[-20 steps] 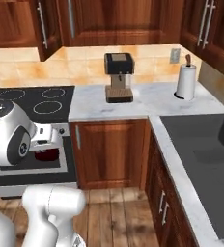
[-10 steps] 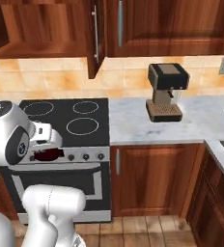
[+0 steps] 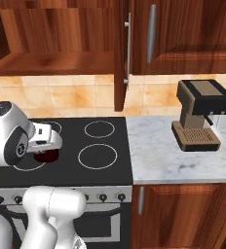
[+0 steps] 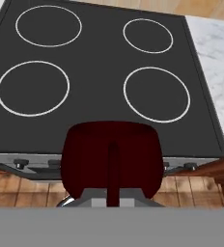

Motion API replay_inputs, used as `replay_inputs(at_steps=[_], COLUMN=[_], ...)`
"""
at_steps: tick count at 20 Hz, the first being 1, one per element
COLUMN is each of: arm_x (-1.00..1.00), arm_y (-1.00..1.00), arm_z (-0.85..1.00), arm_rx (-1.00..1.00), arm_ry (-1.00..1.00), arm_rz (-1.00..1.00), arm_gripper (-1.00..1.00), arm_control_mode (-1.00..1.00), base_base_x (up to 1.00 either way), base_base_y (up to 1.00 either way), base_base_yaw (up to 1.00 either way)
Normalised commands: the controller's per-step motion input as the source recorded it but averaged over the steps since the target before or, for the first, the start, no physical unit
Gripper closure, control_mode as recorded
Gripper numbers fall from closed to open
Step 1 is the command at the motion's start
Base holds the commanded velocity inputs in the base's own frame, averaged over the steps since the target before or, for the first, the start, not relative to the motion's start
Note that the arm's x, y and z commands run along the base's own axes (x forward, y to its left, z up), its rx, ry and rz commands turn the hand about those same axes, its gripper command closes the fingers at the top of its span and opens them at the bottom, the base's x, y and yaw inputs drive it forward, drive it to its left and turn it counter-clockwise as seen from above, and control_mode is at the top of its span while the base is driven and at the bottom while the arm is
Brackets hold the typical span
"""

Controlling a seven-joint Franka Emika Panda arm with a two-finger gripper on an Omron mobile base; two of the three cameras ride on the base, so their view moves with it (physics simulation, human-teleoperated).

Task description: Move the mug from next to the sink to the open cabinet. Then, move the bowl with the kiwi to the fridge to clear the area for faucet cleaning.

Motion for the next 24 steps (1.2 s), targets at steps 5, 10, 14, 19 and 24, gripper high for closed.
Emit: replay_inputs(at_steps=[5,10,14,19,24], arm_x=[0.03,-0.1,-0.35,-0.41,-0.03], arm_y=[0.0,-0.01,-0.01,-0.08,0.25], arm_z=[0.1,0.9,1.0,1.0,1.0], arm_rx=[0.0,0.07,0.04,0.02,0.06], arm_ry=[0.0,-0.18,-0.35,-0.5,-0.5], arm_rz=[0.0,0.2,0.2,0.07,-0.1], arm_gripper=[1.0,1.0,1.0,1.0,1.0], arm_control_mode=[-1.0,-1.0,-1.0,-1.0,-1.0], base_base_x=[0.68,0.0,0.0,0.0,0.0], base_base_y=[0.0,0.0,0.0,0.0,0.0], base_base_yaw=[0.0,0.0,0.0,0.0,0.0])
